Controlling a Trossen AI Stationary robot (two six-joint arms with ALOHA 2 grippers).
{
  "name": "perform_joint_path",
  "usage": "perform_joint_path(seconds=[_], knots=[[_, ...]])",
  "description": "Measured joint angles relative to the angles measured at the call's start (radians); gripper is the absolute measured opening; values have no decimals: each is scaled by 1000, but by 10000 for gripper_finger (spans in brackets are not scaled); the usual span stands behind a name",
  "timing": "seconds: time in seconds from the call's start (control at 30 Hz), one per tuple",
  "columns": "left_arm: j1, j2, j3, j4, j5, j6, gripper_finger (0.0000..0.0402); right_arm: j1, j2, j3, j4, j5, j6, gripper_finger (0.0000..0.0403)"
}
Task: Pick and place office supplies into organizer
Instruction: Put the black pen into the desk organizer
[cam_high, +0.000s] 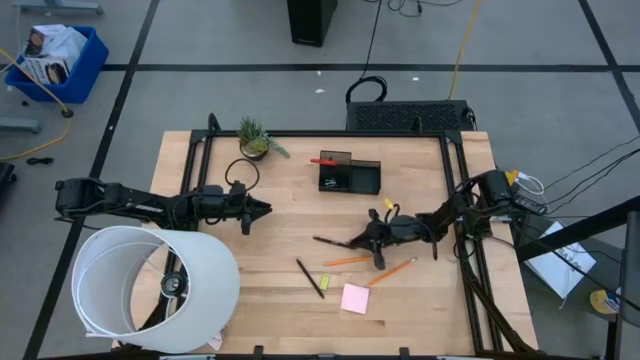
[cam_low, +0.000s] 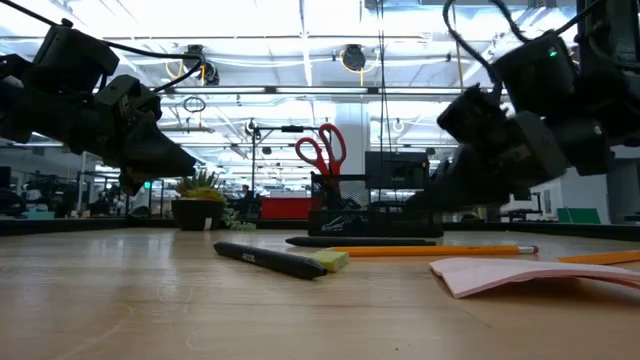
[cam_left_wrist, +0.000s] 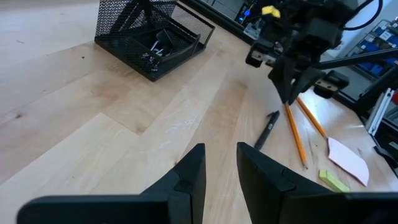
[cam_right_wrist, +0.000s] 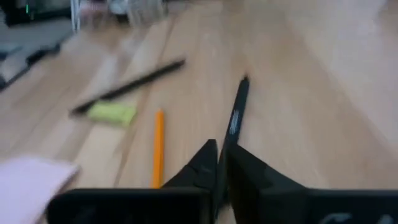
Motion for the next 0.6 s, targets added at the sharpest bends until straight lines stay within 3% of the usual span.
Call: perform_joint_path(seconds=[0.37,0.6], knots=[[0,0,0,0,0,0,93,120,1,23,-120,219,96,168],[0,0,0,0,0,-4,93,139,0,128,-333,260,71,200]])
